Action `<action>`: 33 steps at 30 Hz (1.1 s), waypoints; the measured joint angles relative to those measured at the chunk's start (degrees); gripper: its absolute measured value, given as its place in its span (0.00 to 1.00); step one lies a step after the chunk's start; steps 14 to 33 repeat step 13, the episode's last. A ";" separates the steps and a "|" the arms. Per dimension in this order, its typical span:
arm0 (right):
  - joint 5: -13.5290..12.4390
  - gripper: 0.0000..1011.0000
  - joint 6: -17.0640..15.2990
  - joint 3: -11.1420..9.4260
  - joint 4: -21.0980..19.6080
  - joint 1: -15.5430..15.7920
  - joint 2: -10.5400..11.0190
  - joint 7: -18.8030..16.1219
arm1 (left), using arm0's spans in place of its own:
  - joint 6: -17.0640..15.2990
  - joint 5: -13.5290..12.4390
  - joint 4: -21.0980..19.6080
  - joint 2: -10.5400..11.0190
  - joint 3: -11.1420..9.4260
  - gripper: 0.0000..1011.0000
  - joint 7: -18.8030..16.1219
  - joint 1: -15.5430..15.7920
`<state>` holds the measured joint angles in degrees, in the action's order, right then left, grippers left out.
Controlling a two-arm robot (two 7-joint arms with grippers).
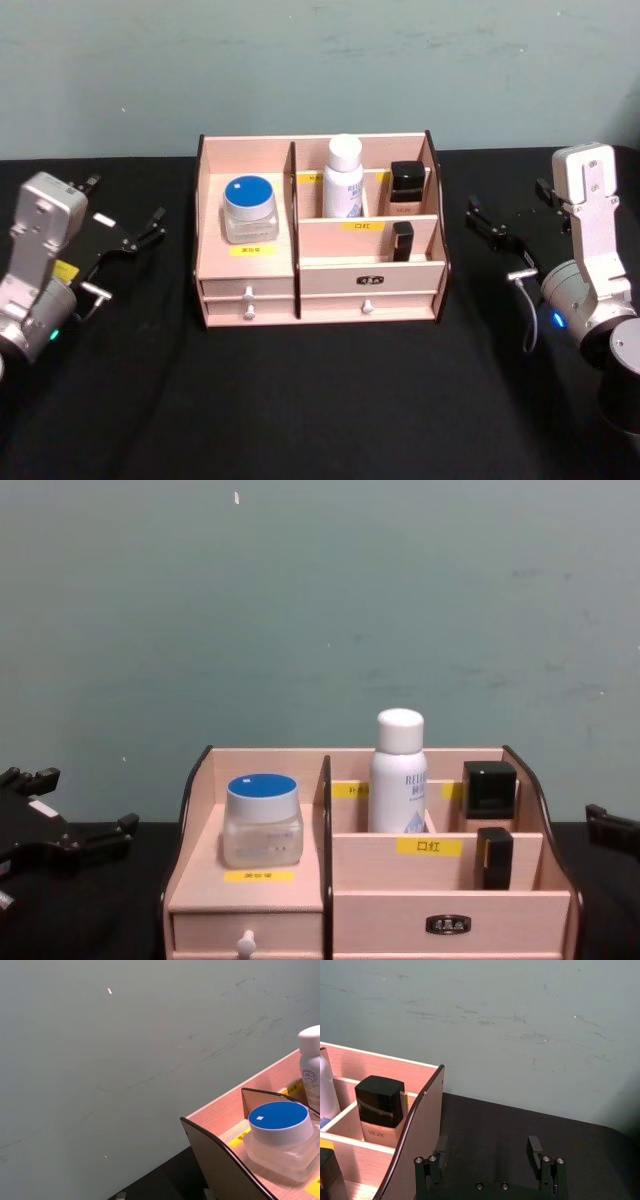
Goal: Pick up the facial cleanser and watermelon frost from the table and place them into the tiered storage box.
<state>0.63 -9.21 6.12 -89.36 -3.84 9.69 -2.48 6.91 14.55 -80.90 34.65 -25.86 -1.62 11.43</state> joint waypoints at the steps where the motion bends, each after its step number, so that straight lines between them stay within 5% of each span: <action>1: 0.00 0.99 0.00 0.00 0.00 0.00 0.00 0.00 | 0.00 0.00 0.00 0.00 0.00 0.99 0.00 0.00; 33: -0.01 0.99 0.01 0.00 0.00 0.00 0.00 0.00 | 0.00 0.00 0.00 0.00 0.00 0.99 0.00 0.00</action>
